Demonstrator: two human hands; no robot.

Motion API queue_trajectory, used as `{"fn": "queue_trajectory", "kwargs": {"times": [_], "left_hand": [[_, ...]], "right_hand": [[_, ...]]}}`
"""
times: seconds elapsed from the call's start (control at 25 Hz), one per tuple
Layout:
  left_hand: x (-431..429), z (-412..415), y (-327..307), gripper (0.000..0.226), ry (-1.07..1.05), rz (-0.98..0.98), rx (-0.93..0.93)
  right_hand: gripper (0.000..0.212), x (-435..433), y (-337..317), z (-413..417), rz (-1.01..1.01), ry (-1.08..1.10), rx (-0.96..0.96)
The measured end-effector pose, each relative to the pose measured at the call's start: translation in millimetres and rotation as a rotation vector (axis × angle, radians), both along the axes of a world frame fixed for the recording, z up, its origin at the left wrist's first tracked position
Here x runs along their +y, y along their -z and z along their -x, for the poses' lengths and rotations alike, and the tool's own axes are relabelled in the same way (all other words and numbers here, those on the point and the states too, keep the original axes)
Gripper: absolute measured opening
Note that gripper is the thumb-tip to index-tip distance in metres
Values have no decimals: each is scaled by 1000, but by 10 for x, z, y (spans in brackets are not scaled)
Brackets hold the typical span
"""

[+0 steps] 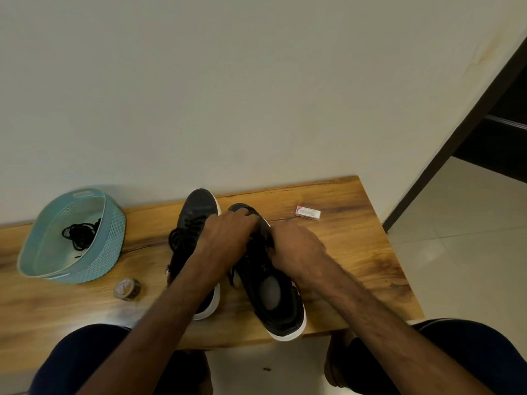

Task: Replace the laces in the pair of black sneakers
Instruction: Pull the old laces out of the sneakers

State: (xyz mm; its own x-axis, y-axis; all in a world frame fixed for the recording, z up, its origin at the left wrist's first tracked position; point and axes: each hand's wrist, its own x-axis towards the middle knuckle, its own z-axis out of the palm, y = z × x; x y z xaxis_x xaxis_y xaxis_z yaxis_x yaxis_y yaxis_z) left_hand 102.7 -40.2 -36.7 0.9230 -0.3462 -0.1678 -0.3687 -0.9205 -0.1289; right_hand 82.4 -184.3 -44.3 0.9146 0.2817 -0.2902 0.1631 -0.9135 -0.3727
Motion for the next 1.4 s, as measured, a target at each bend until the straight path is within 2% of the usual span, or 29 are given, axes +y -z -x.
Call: {"fn": "queue_trajectory", "kwargs": {"times": [0.12, 0.24, 0.32, 0.4, 0.48, 0.56, 0.64, 0.76, 0.8, 0.88, 0.92, 0.96, 1.04, 1.16, 1.24, 1.32, 1.4], "left_hand": [[64, -8, -90, 15, -92, 37, 2], [292, -32, -192, 18, -290, -19, 51], [365, -6, -168, 20, -356, -45, 130], [295, 35, -130, 22, -317, 50, 47], [188, 45, -119, 25, -197, 267, -37], [115, 38, -105, 33, -71, 385, 71], [86, 43, -55, 41, -14, 233, 168], [115, 28, 20, 39, -66, 96, 148], [113, 23, 28, 35, -81, 103, 113], [97, 5, 20, 24, -86, 98, 51], [91, -3, 9, 21, -74, 83, 37], [85, -7, -3, 21, -58, 65, 33], [79, -8, -29, 22, -20, 37, 39], [60, -20, -63, 22, 23, -16, 51], [52, -23, -69, 23, 55, -67, 32], [63, -31, -94, 26, 61, -93, -13], [98, -33, -126, 27, 33, -121, -59]], "right_hand": [[27, -18, 58, -26, -64, 53, 37], [42, -119, 80, -118, -234, 128, 109], [30, -149, 102, -174, -314, 126, 166], [20, -116, 135, -170, -249, 60, 159], [15, -46, 180, -146, -207, 60, 141], [9, -3, 192, -138, -187, 62, 139], [12, -31, 143, -170, -233, 73, 206], [24, -148, 80, -228, -493, 283, 369], [26, -170, 88, -246, -449, 311, 303], [32, -172, 149, -240, -152, 271, 12], [35, -145, 142, -199, -92, 234, -111], [36, -126, 120, -161, -119, 189, -157], [37, -86, 71, -102, -214, 69, -65], [35, -53, 117, -60, -51, -96, 6], [26, -65, 129, -88, -22, -59, -45], [16, -87, 123, -128, -76, 11, -29], [22, -86, 134, -140, -108, 83, -10]]}}
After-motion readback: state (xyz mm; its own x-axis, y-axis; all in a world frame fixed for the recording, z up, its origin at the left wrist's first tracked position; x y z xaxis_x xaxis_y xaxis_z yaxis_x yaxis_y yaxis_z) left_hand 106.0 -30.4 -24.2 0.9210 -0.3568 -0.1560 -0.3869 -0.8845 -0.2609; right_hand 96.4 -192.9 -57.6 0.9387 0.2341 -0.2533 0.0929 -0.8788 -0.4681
